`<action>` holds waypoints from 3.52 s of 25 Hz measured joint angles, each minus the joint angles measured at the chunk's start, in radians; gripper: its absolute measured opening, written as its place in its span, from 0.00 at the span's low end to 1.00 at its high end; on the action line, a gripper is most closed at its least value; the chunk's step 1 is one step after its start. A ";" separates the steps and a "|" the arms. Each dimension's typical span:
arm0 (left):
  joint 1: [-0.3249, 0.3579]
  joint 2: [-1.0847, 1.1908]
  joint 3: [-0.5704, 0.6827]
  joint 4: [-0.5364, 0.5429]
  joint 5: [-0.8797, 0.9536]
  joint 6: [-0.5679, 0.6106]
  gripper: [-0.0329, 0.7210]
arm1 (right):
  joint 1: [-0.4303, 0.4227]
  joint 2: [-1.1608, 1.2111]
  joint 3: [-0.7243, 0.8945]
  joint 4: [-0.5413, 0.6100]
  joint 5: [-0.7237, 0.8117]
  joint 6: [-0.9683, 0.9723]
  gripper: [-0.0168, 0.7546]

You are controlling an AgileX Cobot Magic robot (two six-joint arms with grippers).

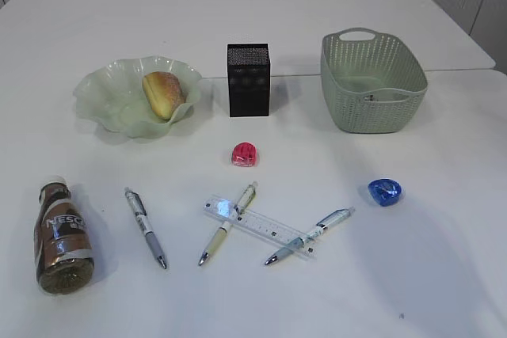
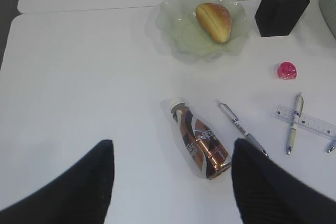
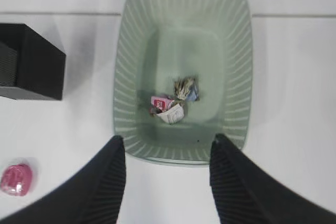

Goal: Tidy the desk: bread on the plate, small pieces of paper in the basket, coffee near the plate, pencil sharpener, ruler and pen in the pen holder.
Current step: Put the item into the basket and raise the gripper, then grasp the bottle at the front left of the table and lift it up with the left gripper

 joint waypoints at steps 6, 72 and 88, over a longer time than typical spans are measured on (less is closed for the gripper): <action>0.000 0.000 0.000 0.000 0.000 0.000 0.69 | 0.000 -0.211 0.049 0.002 0.002 -0.002 0.56; 0.000 1.150 0.000 -0.139 -0.258 -0.419 0.76 | 0.084 -0.967 0.916 0.075 0.010 -0.004 0.57; 0.000 1.243 0.000 -0.139 -0.273 -0.427 0.74 | 0.091 -0.967 0.916 0.060 0.010 -0.004 0.57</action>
